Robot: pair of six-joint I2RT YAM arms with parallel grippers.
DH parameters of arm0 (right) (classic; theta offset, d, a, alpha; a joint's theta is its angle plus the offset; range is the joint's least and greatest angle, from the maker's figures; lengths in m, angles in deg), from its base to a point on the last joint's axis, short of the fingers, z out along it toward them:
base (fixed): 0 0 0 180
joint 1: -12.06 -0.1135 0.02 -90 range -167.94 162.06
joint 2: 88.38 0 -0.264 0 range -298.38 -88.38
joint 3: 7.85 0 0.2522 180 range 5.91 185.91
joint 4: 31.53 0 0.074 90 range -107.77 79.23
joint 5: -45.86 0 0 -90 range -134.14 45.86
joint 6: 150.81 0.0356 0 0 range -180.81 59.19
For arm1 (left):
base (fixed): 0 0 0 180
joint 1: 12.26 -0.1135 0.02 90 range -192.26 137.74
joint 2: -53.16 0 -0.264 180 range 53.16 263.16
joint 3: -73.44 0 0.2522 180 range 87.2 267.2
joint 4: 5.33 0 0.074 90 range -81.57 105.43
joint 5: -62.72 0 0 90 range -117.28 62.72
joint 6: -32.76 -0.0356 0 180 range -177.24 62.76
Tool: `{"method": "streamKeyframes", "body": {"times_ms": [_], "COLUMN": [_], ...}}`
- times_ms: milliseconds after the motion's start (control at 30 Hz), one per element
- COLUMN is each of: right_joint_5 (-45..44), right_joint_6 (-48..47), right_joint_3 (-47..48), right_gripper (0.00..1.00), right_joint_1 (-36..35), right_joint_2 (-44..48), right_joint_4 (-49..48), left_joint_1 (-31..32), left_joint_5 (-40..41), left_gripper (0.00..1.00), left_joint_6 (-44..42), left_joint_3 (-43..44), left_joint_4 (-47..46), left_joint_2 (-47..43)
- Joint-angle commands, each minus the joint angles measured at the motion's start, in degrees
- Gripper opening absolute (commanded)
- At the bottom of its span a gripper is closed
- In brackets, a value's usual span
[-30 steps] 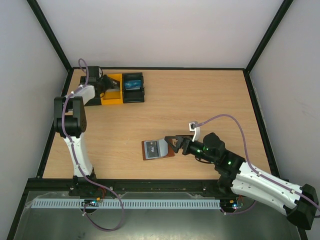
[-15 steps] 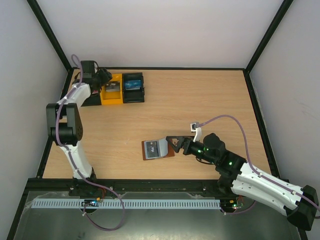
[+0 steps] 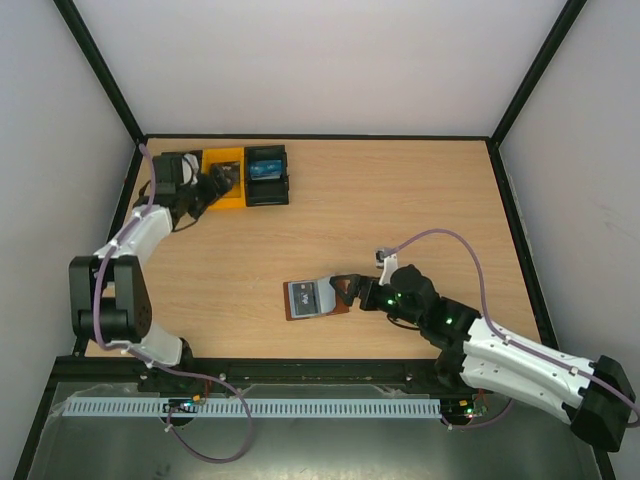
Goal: Take the credit cards out of the card holder
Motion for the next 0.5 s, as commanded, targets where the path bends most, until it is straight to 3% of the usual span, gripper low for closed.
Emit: {"method": "streamKeyframes", "body": {"times_ms": [0, 167, 467], "right_joint_5": [0.11, 1.96, 5.11], "right_joint_6": [-0.61, -0.93, -0.24], "right_joint_3": [0.79, 1.18, 3.84], "right_gripper": [0.94, 0.76, 0.41], "right_joint_1": [0.01, 0.04, 0.01], "right_joint_2": [-2.50, -7.31, -16.95], "right_joint_4": [-1.40, -4.35, -7.34], "left_joint_1": [1.18, 2.98, 10.45], "left_joint_5": [-6.91, -9.87, -10.20], "left_gripper": [1.00, 1.00, 0.95], "left_joint_6": [-1.71, -0.45, 0.28], "left_joint_3": [-8.18, -18.26, -26.65], "left_joint_4": [-0.08, -2.53, -2.57], "left_joint_2": [-6.55, -15.32, -23.36]}}
